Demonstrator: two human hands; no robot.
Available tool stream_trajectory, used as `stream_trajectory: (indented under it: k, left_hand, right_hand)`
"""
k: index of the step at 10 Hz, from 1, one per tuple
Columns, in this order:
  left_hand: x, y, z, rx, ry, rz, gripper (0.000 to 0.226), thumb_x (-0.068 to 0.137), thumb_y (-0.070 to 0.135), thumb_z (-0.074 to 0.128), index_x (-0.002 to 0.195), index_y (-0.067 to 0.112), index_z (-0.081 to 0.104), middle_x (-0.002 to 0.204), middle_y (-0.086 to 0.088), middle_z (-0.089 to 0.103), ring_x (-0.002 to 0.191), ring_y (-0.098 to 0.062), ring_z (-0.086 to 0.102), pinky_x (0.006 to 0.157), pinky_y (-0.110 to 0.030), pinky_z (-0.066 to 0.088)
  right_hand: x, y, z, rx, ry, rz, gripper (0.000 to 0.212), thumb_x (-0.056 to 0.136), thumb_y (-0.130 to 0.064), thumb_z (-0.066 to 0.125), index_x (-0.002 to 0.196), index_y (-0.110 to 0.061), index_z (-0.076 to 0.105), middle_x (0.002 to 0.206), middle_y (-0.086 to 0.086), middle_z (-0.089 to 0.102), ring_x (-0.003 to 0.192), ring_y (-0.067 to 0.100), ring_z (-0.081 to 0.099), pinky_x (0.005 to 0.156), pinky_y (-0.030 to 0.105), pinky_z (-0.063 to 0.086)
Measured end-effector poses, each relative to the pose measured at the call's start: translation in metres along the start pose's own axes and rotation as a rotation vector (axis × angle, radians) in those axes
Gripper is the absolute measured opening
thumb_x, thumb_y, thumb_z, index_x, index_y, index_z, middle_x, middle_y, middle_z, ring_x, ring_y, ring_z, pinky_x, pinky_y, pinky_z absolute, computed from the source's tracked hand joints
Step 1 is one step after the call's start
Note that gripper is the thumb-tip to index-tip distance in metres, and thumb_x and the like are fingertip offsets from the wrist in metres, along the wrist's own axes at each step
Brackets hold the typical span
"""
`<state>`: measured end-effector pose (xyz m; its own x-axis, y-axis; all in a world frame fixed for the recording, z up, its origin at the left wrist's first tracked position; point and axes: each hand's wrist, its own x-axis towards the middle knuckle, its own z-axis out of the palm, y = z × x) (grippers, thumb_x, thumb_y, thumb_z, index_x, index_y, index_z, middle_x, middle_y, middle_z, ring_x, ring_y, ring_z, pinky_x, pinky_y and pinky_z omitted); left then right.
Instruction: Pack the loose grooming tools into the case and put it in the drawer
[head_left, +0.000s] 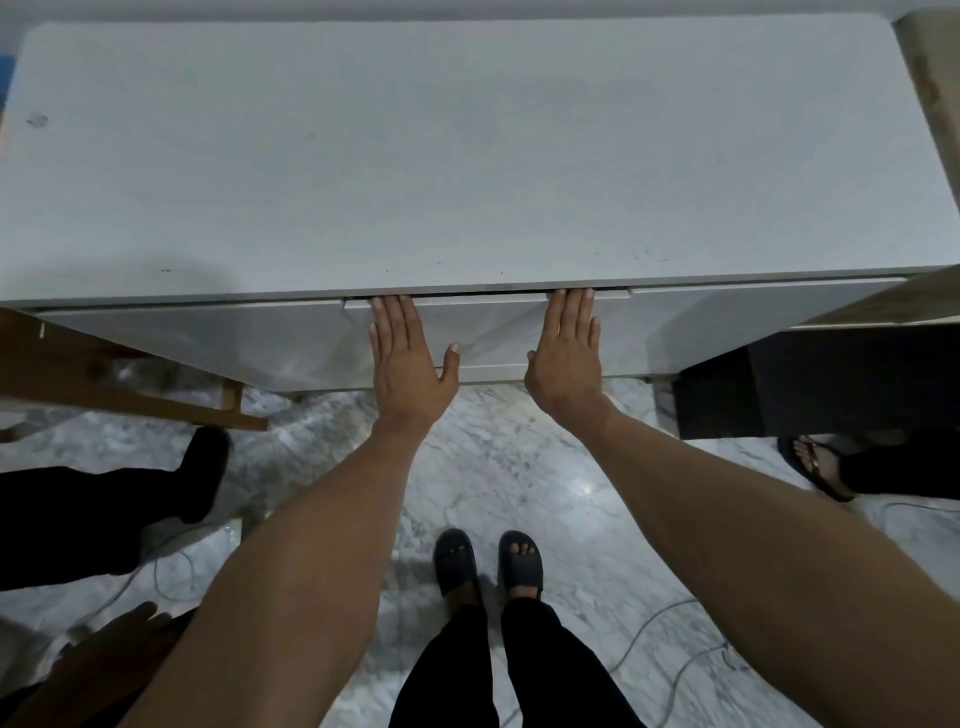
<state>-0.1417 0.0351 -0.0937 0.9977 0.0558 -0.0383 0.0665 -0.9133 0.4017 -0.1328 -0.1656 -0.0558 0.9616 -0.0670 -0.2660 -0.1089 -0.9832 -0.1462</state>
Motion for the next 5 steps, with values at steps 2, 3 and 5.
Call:
stream_trajectory:
  k: [2,3,5]
  left_hand:
    - [0.002,0.01,-0.007,-0.021,-0.067,-0.042,0.099,0.096,0.061,0.035,0.164,-0.003,0.0,0.173,-0.024,-0.005,0.161,-0.036,-0.011,0.129,-0.041,-0.011]
    - [0.001,0.014,-0.013,0.002,-0.159,-0.087,0.104,0.096,0.067,0.033,0.164,0.0,-0.007,0.173,-0.021,-0.013,0.16,-0.032,-0.018,0.127,-0.039,-0.016]
    - [-0.009,0.006,-0.056,0.013,-0.294,0.009,0.097,0.104,0.063,0.041,0.165,0.005,-0.008,0.174,-0.014,-0.014,0.162,-0.026,-0.015,0.13,-0.04,-0.009]
  right_hand:
    - [-0.001,-0.006,-0.012,0.034,-0.088,0.011,0.099,0.088,-0.024,0.058,0.153,0.001,-0.013,0.162,0.022,-0.016,0.15,0.037,-0.018,0.123,0.051,0.005]
    - [0.0,-0.004,-0.021,0.027,-0.142,0.009,0.1,0.089,-0.028,0.059,0.153,0.0,-0.014,0.162,0.02,-0.017,0.15,0.035,-0.018,0.123,0.05,0.004]
    - [-0.021,0.019,-0.048,0.041,-0.131,-0.091,0.083,0.1,-0.028,0.047,0.155,-0.004,-0.009,0.165,0.013,-0.009,0.153,0.028,-0.007,0.124,0.048,0.011]
